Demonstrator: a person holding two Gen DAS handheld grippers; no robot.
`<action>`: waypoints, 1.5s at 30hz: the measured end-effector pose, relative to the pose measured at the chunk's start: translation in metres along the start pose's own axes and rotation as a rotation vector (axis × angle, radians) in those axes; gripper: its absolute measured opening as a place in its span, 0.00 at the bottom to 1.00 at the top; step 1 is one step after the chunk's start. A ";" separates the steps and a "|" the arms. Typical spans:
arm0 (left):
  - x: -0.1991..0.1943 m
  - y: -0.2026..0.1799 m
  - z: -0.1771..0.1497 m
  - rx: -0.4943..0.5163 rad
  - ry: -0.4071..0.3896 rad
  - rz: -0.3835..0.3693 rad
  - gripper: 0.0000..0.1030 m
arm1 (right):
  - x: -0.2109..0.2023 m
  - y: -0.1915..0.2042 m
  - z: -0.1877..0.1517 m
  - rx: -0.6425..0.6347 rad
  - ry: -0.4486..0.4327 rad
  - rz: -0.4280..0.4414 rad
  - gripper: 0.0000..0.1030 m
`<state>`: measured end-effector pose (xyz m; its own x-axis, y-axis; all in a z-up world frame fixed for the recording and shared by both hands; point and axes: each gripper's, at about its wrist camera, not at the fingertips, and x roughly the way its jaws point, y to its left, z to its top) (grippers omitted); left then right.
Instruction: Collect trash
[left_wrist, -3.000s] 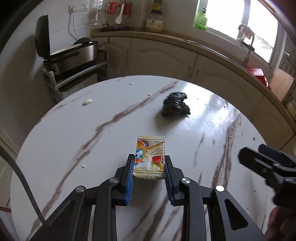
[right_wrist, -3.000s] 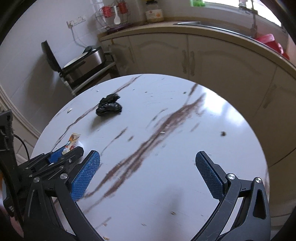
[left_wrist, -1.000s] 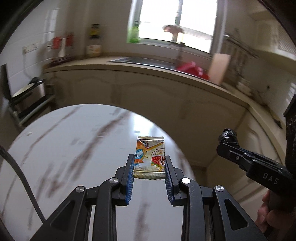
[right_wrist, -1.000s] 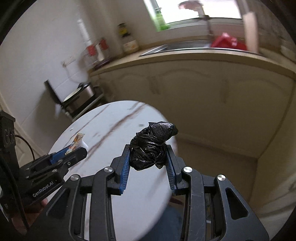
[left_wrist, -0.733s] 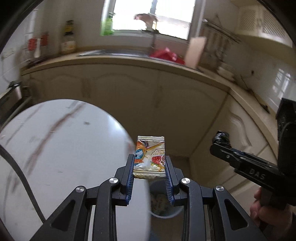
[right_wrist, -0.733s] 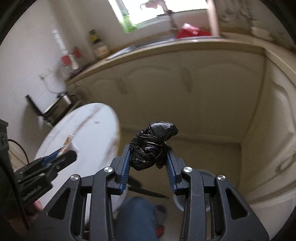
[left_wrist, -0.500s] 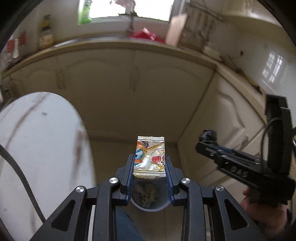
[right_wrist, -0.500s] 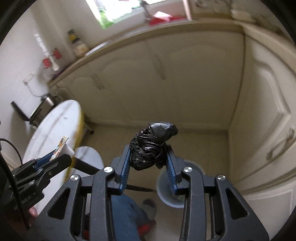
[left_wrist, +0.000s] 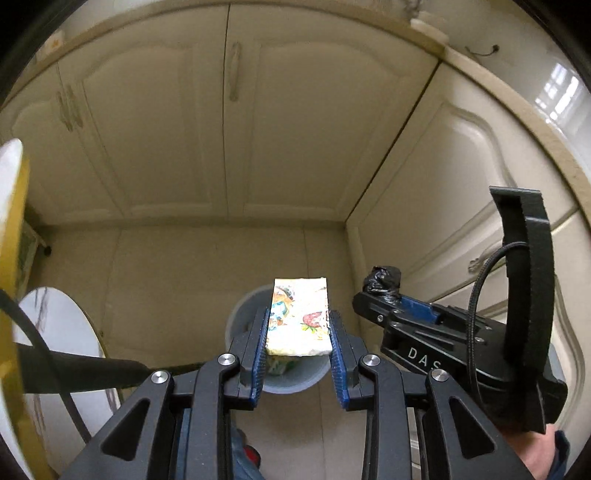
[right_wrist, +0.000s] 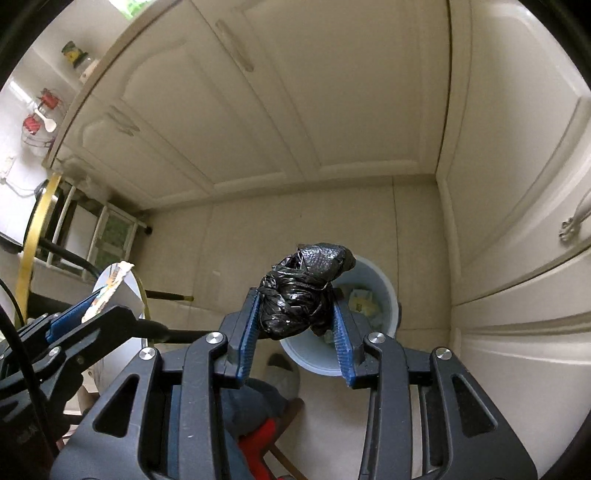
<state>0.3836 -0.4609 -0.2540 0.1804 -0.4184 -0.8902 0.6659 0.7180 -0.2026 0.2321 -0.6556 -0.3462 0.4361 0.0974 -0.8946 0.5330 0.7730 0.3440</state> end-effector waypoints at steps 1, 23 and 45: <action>0.004 0.000 0.002 -0.004 0.012 0.001 0.26 | 0.004 -0.001 0.001 0.002 0.005 -0.001 0.34; -0.050 -0.033 -0.008 0.063 -0.122 0.082 0.77 | -0.019 -0.029 -0.011 0.151 -0.050 -0.026 1.00; -0.329 0.041 -0.177 -0.078 -0.659 0.428 0.99 | -0.223 0.206 -0.048 -0.223 -0.441 0.135 1.00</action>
<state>0.2233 -0.1952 -0.0415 0.8179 -0.3225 -0.4765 0.3929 0.9181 0.0530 0.2100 -0.4876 -0.0893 0.7805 -0.0313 -0.6244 0.3045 0.8913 0.3359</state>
